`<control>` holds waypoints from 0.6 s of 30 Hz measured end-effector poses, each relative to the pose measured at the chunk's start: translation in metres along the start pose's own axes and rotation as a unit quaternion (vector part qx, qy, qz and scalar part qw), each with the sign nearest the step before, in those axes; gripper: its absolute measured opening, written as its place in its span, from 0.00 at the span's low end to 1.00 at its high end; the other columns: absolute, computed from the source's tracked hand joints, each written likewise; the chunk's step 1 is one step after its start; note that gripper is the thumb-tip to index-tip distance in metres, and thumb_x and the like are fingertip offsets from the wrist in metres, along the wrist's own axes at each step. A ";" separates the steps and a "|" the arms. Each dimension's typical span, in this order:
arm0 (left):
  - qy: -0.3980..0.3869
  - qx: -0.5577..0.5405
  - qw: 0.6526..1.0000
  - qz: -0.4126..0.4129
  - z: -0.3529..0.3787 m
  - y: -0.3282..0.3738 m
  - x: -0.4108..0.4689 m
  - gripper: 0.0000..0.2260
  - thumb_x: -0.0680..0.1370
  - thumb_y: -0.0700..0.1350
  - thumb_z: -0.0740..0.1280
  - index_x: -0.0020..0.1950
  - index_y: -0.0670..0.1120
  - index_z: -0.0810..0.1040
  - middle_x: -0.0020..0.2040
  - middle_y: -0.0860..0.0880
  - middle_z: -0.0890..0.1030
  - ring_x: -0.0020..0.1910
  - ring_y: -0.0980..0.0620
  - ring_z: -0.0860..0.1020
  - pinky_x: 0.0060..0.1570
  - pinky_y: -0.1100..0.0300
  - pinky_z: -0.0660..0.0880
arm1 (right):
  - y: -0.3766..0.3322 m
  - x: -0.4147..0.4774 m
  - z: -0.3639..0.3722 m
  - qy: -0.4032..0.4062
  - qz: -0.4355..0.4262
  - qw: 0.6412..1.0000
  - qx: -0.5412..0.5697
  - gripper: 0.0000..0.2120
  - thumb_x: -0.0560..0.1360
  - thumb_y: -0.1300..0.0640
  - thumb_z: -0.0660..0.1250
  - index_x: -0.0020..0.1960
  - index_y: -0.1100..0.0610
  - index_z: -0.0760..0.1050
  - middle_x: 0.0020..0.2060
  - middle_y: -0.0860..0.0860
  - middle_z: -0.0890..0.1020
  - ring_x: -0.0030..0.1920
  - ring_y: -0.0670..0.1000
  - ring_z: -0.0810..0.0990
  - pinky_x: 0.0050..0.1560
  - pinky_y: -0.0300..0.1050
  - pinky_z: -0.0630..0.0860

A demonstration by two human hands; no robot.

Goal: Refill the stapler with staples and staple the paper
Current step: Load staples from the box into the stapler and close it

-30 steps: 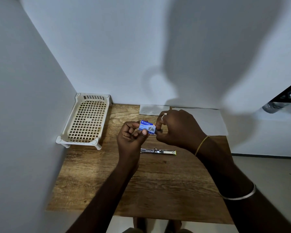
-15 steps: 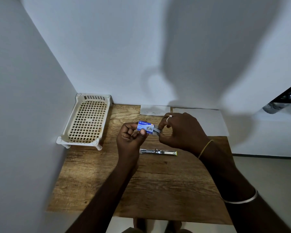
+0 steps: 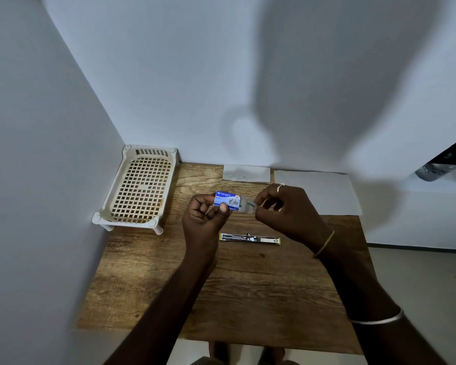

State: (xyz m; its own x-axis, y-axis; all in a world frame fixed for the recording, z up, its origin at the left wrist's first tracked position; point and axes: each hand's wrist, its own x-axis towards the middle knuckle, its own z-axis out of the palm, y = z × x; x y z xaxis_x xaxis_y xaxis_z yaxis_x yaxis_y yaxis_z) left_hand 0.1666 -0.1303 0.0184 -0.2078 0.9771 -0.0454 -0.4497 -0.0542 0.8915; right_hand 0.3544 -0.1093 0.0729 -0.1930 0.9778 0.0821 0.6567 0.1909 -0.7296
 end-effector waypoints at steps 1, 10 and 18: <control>0.002 0.000 1.000 0.000 -0.001 0.000 0.000 0.11 0.71 0.42 0.76 0.48 0.43 0.76 0.47 0.37 0.79 0.50 0.39 0.76 0.55 0.39 0.72 | 0.003 -0.001 0.002 0.003 0.018 0.999 0.043 0.03 0.68 0.52 0.74 0.41 0.50 0.84 0.37 0.45 0.85 0.37 0.44 0.83 0.39 0.44 0.80; -0.005 0.011 1.000 0.003 -0.003 -0.004 0.002 0.09 0.74 0.35 0.72 0.50 0.40 0.74 0.49 0.37 0.82 0.51 0.41 0.81 0.57 0.42 0.76 | 0.019 -0.001 0.012 0.004 0.073 0.981 0.179 0.02 0.74 0.57 0.74 0.45 0.53 0.86 0.35 0.50 0.87 0.36 0.47 0.85 0.39 0.41 0.80; -0.006 0.003 1.000 0.013 -0.005 -0.005 0.003 0.09 0.74 0.35 0.72 0.49 0.42 0.75 0.48 0.41 0.83 0.51 0.42 0.81 0.55 0.47 0.77 | 0.018 -0.003 0.012 -0.025 0.150 0.890 0.430 0.04 0.77 0.62 0.70 0.49 0.61 0.83 0.49 0.61 0.86 0.45 0.60 0.86 0.41 0.45 0.82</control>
State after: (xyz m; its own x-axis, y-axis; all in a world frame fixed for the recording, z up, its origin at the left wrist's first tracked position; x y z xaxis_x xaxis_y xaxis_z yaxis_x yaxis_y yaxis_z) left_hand 0.1638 -0.1282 0.0112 -0.2089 0.9778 -0.0163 -0.4384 -0.0788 0.8953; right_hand 0.3582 -0.1096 0.0519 -0.1492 0.9642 -0.2191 -0.1122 -0.2367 -0.9651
